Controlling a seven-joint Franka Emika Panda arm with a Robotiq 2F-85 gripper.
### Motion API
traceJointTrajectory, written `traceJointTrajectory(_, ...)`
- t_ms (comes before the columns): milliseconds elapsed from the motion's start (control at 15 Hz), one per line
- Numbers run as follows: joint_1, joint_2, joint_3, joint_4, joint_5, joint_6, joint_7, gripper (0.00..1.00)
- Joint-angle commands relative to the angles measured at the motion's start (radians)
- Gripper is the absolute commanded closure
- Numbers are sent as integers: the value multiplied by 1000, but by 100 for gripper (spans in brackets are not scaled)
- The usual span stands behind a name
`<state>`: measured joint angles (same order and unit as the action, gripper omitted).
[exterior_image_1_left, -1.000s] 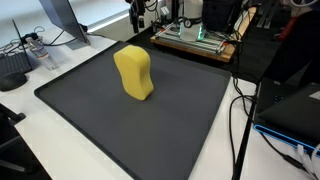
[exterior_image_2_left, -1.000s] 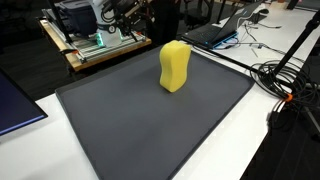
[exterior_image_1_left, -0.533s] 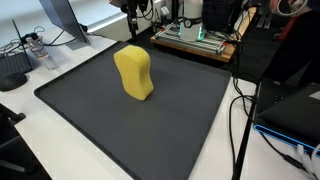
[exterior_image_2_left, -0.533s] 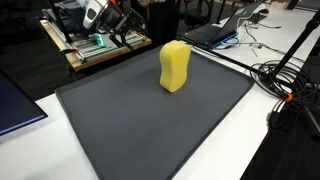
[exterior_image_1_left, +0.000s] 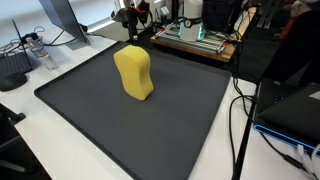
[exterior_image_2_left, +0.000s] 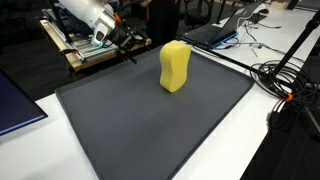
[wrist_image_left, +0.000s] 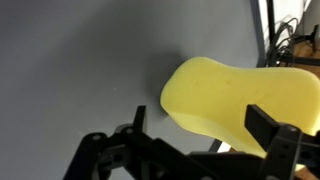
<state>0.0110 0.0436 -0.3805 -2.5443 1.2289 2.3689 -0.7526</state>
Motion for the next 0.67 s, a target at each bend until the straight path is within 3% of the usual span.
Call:
traceJointTrajectory(0, -62, -8, 112, -15, -5, 129, 9, 0)
traceJointTrajectory(267, -89, -132, 159, -107, -102, 247, 31, 0)
traceJointTrajectory(600, -71, -358, 252, -265, -300, 365, 193, 0)
